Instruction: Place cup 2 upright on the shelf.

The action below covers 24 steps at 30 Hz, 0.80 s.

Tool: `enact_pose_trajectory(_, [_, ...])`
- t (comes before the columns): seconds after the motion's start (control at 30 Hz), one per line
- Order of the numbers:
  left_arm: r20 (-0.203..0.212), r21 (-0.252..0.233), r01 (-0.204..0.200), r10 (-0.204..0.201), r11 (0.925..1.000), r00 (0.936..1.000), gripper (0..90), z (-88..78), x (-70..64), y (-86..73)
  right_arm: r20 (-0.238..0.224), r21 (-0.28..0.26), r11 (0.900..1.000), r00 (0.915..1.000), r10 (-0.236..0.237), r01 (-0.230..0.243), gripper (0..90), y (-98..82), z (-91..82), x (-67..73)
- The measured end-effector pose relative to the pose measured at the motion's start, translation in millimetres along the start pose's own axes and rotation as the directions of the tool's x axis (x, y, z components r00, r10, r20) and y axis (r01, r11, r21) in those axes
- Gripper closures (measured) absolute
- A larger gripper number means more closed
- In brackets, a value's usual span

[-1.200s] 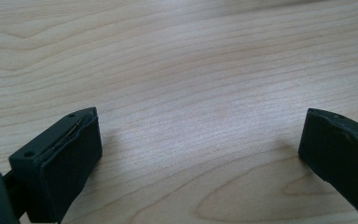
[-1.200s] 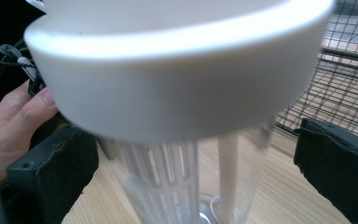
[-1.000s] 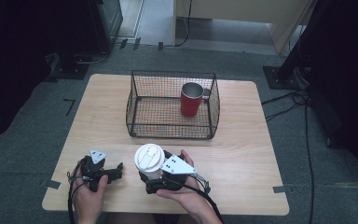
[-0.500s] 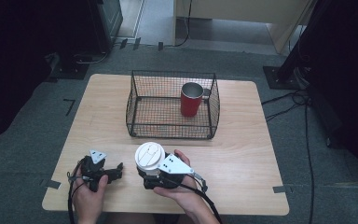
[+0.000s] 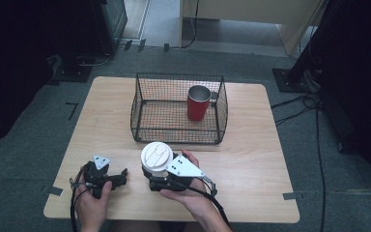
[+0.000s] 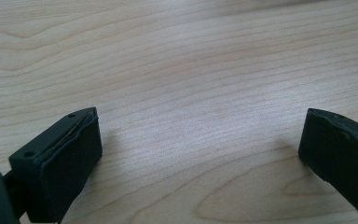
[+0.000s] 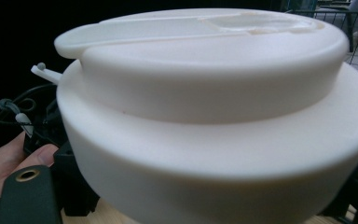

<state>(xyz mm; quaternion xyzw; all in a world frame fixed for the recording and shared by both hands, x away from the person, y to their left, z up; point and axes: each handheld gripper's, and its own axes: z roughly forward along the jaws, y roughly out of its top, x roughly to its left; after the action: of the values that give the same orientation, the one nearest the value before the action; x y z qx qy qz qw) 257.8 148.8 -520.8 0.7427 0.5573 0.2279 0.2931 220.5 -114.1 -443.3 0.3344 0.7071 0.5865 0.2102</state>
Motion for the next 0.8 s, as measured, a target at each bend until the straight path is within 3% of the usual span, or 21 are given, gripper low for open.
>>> enact_pose_trajectory(0.8, [0.001,0.001,0.0,0.0,1.0,1.0,0.1,-0.1,0.0,0.1,0.037,-0.047,0.999,0.9993,-0.005,0.007,16.1,43.6,8.4,-7.8])
